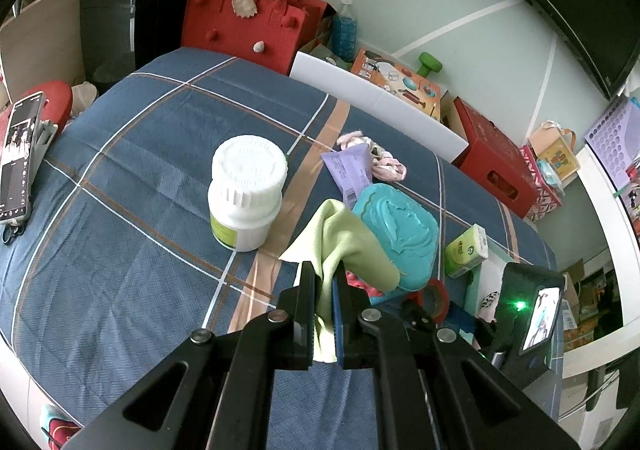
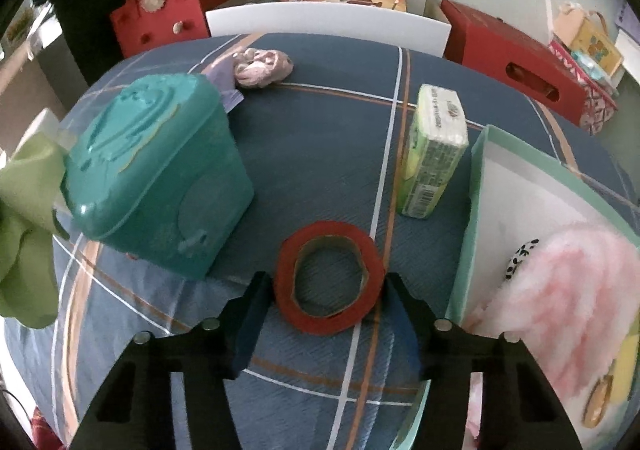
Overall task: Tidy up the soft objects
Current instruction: 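Move right tool down around the red tape roll while left tool holds the cloth, then carry the red tape roll and green cloth over the white tray with both tools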
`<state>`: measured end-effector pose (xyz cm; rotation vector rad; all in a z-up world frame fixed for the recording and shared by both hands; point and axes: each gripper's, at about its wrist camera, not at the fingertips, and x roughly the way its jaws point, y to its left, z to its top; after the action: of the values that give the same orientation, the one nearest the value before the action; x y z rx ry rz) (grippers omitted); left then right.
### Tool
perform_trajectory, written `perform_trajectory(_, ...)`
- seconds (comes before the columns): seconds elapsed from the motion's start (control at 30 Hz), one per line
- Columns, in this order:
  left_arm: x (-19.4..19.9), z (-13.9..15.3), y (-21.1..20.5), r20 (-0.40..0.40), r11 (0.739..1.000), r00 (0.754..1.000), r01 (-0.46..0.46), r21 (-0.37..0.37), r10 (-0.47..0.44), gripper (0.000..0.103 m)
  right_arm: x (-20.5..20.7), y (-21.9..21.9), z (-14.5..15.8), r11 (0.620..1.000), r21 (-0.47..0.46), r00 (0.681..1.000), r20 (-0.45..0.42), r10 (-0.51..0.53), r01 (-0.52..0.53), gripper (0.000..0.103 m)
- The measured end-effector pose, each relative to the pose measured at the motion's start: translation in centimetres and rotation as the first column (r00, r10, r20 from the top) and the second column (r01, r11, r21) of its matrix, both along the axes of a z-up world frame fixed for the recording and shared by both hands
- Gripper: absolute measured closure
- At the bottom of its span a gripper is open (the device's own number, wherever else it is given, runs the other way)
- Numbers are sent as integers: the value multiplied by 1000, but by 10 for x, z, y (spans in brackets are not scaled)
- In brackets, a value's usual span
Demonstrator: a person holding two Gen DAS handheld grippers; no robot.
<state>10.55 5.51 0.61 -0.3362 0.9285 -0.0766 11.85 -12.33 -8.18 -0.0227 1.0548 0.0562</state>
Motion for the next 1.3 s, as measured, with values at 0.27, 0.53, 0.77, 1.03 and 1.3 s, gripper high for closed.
perform_trajectory(0.27,0,-1,-1,0,1000,1000,1,-3,-1,96,-3,2,7,1000,0,1000,12,16,-16,48)
perform_trajectory(0.53,-3,4,1,19,1000,1000,3,-10,-3,96,-25,3,38,999,37,996,89,27,-31,48)
perform_trajectory(0.77,-11,17,3,65,1000,998,9,-20,-7,96,-50,-3,60,998,58,992,130,-5,-3,48)
perform_trajectory(1.03,-24,40,-4,138,999,990,43,-28,-39,96,-70,-17,76,995,87,985,160,-59,45,48)
perform_trajectory(1.3,-37,60,-40,229,987,961,161,-4,-156,96,-93,-62,98,976,134,962,190,-194,171,48)
